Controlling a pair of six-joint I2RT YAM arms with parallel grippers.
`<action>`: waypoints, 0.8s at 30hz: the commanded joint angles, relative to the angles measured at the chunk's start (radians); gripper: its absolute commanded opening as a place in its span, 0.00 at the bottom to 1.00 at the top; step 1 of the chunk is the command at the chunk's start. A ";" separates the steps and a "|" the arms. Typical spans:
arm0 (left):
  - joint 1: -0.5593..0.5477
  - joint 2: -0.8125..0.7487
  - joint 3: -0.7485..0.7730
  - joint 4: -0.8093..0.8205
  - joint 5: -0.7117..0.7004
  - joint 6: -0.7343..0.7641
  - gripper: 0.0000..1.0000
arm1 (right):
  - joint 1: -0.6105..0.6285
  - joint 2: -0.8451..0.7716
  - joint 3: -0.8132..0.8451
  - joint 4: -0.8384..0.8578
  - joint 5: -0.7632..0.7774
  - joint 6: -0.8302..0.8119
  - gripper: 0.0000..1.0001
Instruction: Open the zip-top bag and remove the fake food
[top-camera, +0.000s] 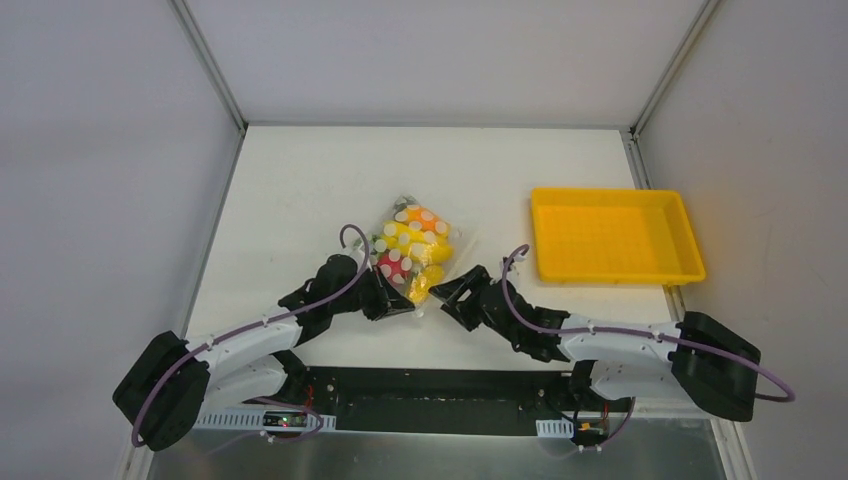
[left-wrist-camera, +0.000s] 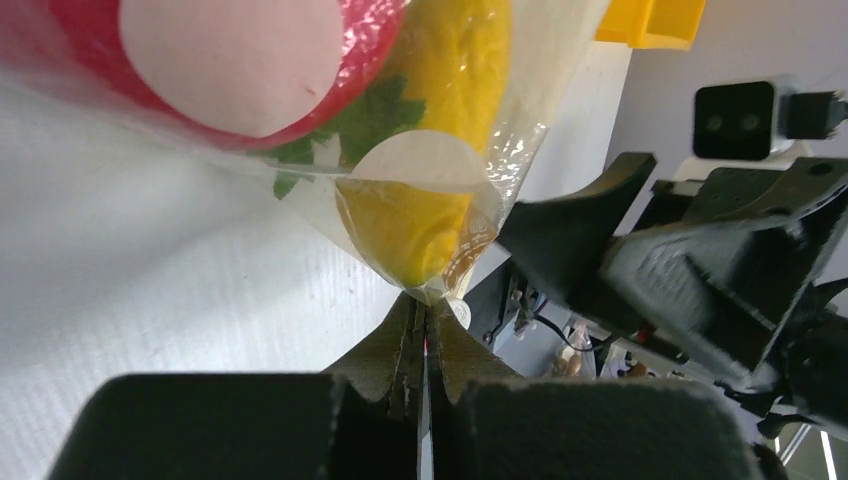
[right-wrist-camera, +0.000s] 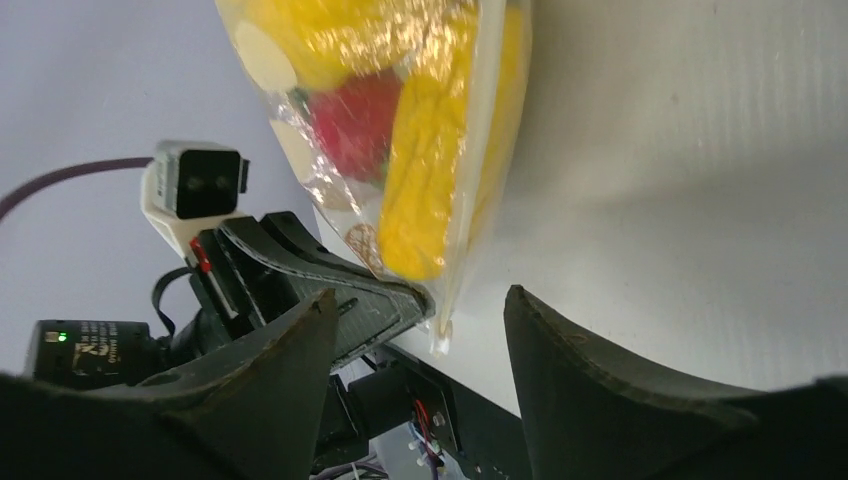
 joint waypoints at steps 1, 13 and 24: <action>-0.043 0.025 0.051 0.067 -0.060 -0.017 0.00 | 0.083 0.042 -0.002 0.058 0.117 0.110 0.64; -0.089 0.037 0.061 0.051 -0.089 -0.012 0.00 | 0.143 0.208 0.018 0.191 0.101 0.148 0.41; -0.099 0.055 0.062 0.054 -0.094 -0.009 0.00 | 0.180 0.211 0.004 0.216 0.112 0.175 0.33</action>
